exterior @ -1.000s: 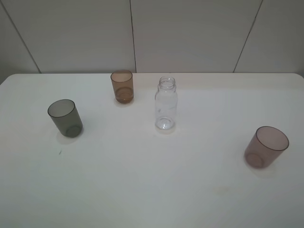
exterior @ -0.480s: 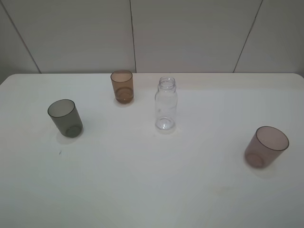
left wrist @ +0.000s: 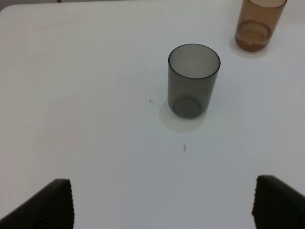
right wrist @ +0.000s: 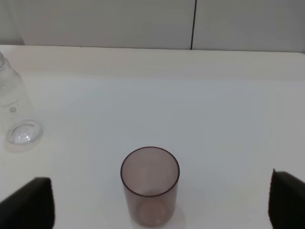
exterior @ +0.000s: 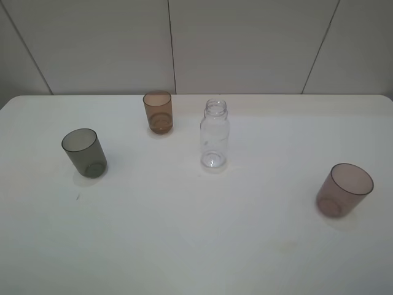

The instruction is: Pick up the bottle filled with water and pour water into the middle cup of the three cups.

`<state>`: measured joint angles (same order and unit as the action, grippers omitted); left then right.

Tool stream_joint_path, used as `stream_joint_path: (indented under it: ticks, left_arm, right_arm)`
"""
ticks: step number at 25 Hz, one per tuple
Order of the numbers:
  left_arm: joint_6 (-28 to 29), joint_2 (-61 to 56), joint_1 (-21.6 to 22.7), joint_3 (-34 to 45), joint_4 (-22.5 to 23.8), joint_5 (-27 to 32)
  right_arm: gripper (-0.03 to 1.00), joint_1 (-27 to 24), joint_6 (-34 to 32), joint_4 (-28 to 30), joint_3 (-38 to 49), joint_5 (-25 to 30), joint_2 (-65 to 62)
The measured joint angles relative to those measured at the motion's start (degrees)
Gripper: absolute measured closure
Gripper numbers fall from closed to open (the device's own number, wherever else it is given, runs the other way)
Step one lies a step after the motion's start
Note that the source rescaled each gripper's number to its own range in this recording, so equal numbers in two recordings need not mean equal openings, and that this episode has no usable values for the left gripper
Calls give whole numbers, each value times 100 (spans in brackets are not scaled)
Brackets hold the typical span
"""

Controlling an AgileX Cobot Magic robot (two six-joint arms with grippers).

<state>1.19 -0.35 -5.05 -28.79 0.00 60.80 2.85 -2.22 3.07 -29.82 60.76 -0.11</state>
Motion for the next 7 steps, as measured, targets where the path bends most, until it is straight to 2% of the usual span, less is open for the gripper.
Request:
stream_joint_path:
  ticks: [7]
  left_arm:
    - [0,0,0,0,0,0]
  right_arm:
    - [-3,0,0,0,0,0,0]
